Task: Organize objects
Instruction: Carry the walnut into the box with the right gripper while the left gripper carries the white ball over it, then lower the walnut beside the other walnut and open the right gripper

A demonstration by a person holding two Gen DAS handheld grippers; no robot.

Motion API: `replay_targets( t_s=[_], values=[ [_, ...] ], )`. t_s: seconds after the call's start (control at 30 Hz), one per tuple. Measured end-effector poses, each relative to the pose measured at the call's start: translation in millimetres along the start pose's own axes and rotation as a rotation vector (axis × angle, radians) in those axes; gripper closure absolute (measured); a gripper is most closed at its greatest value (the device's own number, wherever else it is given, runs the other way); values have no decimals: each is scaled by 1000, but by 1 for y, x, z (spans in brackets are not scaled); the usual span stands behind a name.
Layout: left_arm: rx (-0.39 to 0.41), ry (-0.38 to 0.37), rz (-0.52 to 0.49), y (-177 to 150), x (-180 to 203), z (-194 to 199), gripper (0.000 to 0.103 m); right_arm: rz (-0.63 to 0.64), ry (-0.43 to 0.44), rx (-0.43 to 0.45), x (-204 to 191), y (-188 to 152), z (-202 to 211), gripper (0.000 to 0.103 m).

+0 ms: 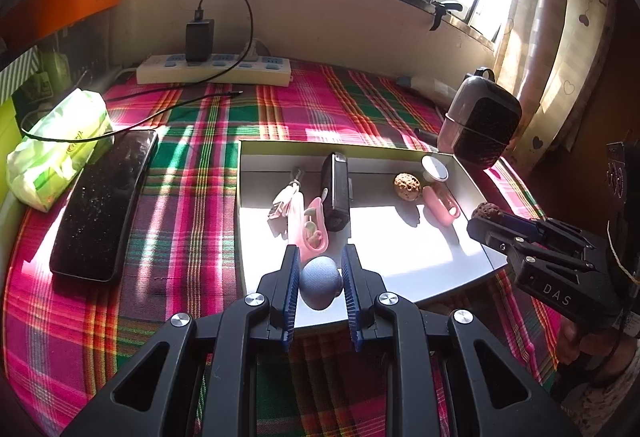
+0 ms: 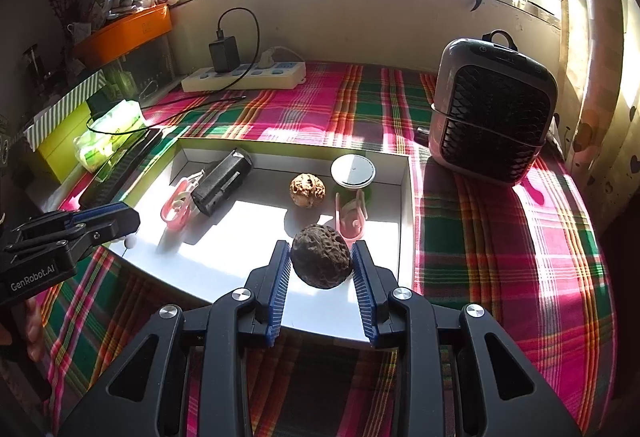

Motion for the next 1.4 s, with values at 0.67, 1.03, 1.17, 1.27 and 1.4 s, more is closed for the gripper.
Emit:
replay_targets(
  t_s=[0.67, 1.03, 1.17, 1.27, 1.4],
  values=[
    [-23, 30, -20, 4, -6, -25, 84, 70, 16, -50, -12, 15, -44, 71],
    [-17, 51, -47, 5, -5, -29, 84, 118, 21, -50, -22, 15, -48, 71],
    [-13, 71, -66, 5, -6, -31, 84, 147, -18, -59, -21, 15, -49, 71],
    [-12, 80, -77, 5, -5, -31, 84, 182, -17, -62, -24, 14, -48, 71],
    [-14, 81, -79, 5, -4, -32, 84, 191, -20, -70, -24, 13, -50, 71]
  ],
)
Point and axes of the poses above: each gripper's, at about its wrist camera, not at the fingertips, and z roughly against the way its jaws point, x to its right, y to its top, the point moved 10 cm from there along -z, roughly the way its jaws point, and after that the axes turned 6 degrees about z, right-handed, at the moved point
